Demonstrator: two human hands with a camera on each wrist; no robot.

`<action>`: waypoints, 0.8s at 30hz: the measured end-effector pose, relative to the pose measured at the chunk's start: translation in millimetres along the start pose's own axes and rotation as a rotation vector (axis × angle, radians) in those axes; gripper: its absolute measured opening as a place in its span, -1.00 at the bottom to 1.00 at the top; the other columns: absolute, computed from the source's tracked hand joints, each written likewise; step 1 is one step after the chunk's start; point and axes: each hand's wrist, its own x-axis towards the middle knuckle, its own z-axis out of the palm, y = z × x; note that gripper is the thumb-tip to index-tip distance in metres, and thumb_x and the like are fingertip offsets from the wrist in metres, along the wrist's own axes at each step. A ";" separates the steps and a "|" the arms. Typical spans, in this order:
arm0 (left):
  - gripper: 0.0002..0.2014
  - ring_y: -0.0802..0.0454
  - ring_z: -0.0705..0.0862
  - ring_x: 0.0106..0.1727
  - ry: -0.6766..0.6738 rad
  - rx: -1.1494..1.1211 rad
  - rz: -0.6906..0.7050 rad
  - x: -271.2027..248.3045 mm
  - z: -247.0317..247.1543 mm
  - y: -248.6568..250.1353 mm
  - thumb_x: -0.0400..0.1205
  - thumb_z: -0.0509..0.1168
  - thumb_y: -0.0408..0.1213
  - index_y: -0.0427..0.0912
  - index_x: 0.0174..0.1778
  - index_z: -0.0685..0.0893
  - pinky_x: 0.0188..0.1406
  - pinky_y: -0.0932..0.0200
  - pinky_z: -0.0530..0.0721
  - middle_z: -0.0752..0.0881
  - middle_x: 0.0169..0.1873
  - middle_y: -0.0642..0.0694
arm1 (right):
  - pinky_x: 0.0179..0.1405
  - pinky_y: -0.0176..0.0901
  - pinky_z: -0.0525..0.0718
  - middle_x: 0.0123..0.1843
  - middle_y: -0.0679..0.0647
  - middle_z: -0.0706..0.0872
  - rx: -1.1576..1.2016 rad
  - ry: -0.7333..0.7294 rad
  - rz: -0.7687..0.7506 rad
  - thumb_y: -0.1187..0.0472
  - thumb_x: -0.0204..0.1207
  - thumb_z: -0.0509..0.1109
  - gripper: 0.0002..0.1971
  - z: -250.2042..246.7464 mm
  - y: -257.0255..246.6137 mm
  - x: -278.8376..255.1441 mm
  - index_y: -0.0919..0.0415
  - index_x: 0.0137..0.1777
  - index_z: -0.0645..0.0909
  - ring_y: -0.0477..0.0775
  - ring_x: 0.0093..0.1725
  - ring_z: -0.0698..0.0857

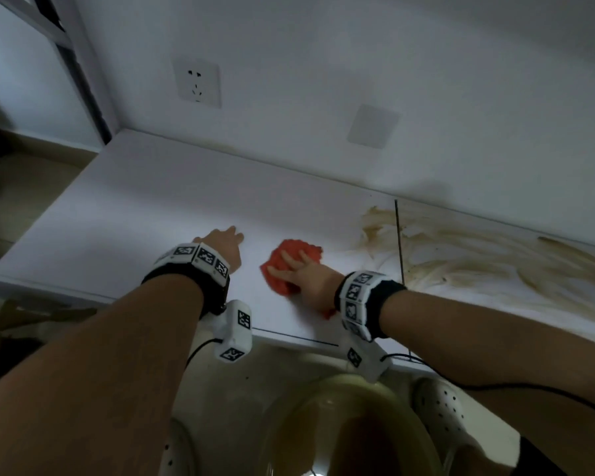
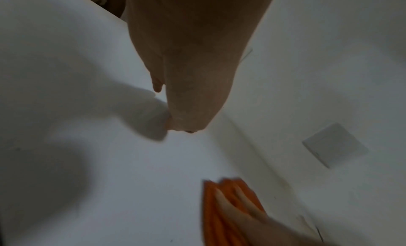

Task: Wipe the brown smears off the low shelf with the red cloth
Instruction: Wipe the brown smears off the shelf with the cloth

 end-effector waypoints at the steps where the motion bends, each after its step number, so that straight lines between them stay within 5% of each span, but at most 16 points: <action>1: -0.40 -0.07 0.12 0.66 0.017 0.010 -0.002 -2.7 1.1 -0.2 0.69 0.02 -0.39 -0.09 0.68 0.09 0.63 -0.12 0.20 0.04 0.67 -0.02 | 0.59 0.33 -0.10 0.70 0.15 -0.28 -0.017 0.002 -0.026 0.25 0.65 0.19 -0.27 -3.2 -5.3 7.0 -0.14 0.67 -0.13 0.42 0.66 -0.20; 6: -0.43 -0.05 0.12 0.67 0.027 0.010 0.019 -14.8 6.7 -1.4 0.70 0.01 -0.39 -0.09 0.67 0.13 0.66 -0.06 0.14 0.07 0.67 -0.02 | 0.63 0.14 -0.12 0.71 0.17 -0.23 0.008 0.077 0.037 0.35 0.60 0.27 -0.20 -25.6 8.9 20.0 -0.06 0.69 -0.10 0.31 0.68 -0.15; 10: -0.41 -0.03 0.03 0.69 -0.010 -0.008 0.040 -12.7 8.9 -2.0 0.71 0.00 -0.37 -0.06 0.68 0.05 0.68 -0.02 0.06 -0.05 0.69 0.01 | 0.63 0.13 -0.04 0.70 0.20 -0.20 0.064 0.090 0.169 0.05 0.46 0.49 -0.02 -18.3 35.5 -1.9 -0.01 0.69 -0.13 0.33 0.68 -0.13; 13: -0.41 -0.03 0.04 0.69 -0.011 -0.017 0.048 -12.3 7.9 2.3 0.71 -0.01 -0.38 -0.05 0.69 0.05 0.68 0.00 0.08 -0.05 0.69 0.02 | 0.63 0.14 -0.03 0.70 0.19 -0.19 0.079 0.087 0.216 -0.03 0.50 0.44 -0.05 -0.7 47.4 -26.1 -0.02 0.69 -0.15 0.36 0.67 -0.10; 19: -0.41 0.00 0.09 0.68 -0.005 -0.013 0.058 -17.5 13.2 13.1 0.69 0.00 -0.39 -0.04 0.68 0.09 0.68 0.03 0.11 0.00 0.69 0.02 | 0.61 0.30 -0.07 0.71 0.08 -0.28 0.026 -0.029 0.063 0.22 0.53 0.41 -0.08 22.8 14.1 -45.7 -0.15 0.67 -0.15 0.36 0.67 -0.18; 24: -0.41 -0.01 0.15 0.67 0.035 0.074 0.066 -29.3 16.8 16.5 0.68 0.02 -0.37 -0.05 0.67 0.14 0.66 0.01 0.17 0.04 0.68 -0.02 | 0.60 0.30 0.00 0.71 0.07 -0.28 -0.066 -0.002 -0.023 0.37 0.50 0.41 -0.03 4.6 -2.5 -9.1 -0.22 0.66 -0.16 0.36 0.67 -0.15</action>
